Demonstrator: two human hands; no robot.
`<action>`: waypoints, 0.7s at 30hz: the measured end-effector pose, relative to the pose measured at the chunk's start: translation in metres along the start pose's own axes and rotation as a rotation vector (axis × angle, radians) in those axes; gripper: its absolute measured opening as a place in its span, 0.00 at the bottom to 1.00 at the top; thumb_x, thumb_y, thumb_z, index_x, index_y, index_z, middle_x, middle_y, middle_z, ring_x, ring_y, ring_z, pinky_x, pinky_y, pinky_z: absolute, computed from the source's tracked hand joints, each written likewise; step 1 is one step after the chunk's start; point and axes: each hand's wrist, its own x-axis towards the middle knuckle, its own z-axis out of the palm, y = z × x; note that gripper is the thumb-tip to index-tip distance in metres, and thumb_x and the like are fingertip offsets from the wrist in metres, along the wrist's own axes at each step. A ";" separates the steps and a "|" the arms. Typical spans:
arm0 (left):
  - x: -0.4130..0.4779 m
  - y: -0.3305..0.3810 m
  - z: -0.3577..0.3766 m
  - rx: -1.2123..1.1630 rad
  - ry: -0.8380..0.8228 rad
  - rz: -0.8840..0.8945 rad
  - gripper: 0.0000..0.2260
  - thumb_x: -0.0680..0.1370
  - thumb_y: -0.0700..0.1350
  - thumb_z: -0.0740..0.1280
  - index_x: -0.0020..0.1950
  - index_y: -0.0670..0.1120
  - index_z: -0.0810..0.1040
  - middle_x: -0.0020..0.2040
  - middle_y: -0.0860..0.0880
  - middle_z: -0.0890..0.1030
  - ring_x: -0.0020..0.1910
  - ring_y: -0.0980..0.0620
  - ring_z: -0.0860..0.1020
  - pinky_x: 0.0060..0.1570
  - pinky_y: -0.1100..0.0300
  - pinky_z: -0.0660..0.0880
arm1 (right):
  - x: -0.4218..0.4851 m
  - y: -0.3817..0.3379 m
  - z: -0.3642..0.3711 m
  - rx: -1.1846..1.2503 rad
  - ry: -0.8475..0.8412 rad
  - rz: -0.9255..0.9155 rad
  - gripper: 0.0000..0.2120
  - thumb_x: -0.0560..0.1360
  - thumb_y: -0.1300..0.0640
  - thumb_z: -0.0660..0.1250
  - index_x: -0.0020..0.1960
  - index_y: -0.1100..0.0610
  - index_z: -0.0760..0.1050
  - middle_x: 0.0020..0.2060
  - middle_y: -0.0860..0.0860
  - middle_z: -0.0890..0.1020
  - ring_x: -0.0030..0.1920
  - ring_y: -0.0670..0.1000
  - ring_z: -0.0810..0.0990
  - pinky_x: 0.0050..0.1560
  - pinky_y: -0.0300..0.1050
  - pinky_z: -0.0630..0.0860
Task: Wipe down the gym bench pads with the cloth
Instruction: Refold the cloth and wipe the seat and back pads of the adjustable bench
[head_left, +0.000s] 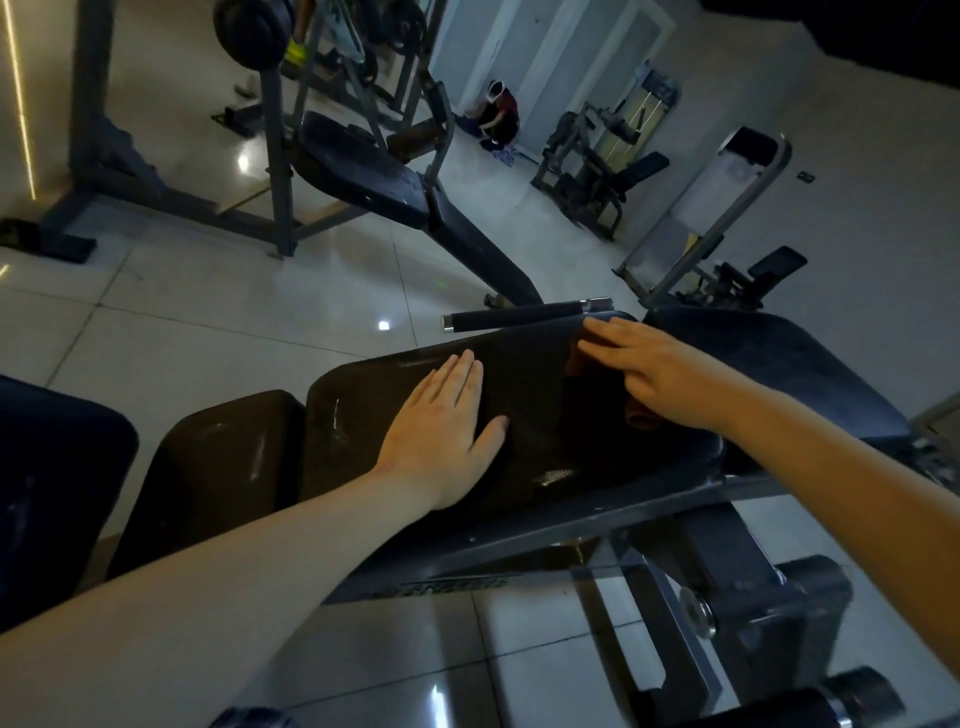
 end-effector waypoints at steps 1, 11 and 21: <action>0.000 0.000 0.000 -0.002 -0.001 -0.004 0.30 0.84 0.60 0.48 0.81 0.47 0.45 0.81 0.50 0.43 0.79 0.56 0.41 0.71 0.63 0.35 | 0.009 -0.001 0.002 0.007 0.039 0.034 0.27 0.81 0.64 0.55 0.77 0.49 0.57 0.79 0.46 0.51 0.79 0.50 0.47 0.78 0.48 0.45; -0.003 0.003 -0.002 0.027 -0.024 -0.064 0.33 0.83 0.62 0.47 0.81 0.44 0.44 0.81 0.47 0.43 0.79 0.52 0.41 0.75 0.59 0.39 | 0.069 -0.082 0.025 0.060 0.097 0.050 0.25 0.81 0.61 0.55 0.77 0.52 0.58 0.79 0.49 0.54 0.78 0.51 0.47 0.78 0.54 0.47; -0.004 0.001 0.000 0.037 -0.024 -0.064 0.33 0.83 0.62 0.46 0.81 0.43 0.45 0.81 0.46 0.44 0.80 0.51 0.42 0.73 0.60 0.38 | -0.023 -0.030 0.006 0.010 -0.062 -0.022 0.27 0.80 0.63 0.56 0.76 0.45 0.57 0.77 0.39 0.48 0.78 0.44 0.44 0.78 0.49 0.45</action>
